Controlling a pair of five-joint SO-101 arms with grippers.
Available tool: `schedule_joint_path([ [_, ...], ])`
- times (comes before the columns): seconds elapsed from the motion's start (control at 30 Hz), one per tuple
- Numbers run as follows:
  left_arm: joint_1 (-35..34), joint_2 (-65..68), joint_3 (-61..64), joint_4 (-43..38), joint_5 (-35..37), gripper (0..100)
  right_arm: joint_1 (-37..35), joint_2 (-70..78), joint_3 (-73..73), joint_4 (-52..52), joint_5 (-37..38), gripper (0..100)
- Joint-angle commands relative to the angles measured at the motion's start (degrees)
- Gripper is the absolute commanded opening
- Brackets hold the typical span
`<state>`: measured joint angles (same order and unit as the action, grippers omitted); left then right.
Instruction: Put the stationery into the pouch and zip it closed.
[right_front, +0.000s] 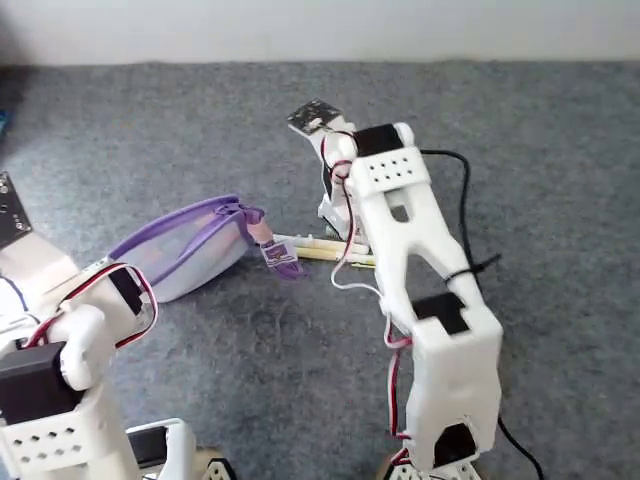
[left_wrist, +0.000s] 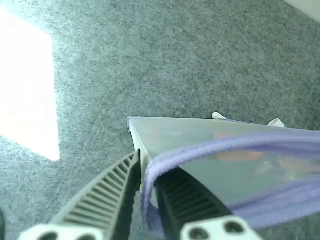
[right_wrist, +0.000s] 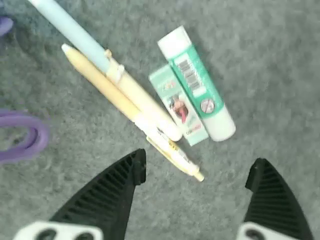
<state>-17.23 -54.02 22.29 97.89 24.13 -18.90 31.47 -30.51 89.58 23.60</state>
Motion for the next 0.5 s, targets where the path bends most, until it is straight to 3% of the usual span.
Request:
schedule_joint_path([
  [0.0, -0.62, 0.26, 0.4, 0.35, 0.35, 1, 0.4, 6.02, -11.25, 2.68, 4.92, 32.4],
  [0.47, -0.44, 0.26, 0.4, 0.35, 0.35, 1, 0.22, 29.49, -36.48, 6.37, 9.32, 32.2],
])
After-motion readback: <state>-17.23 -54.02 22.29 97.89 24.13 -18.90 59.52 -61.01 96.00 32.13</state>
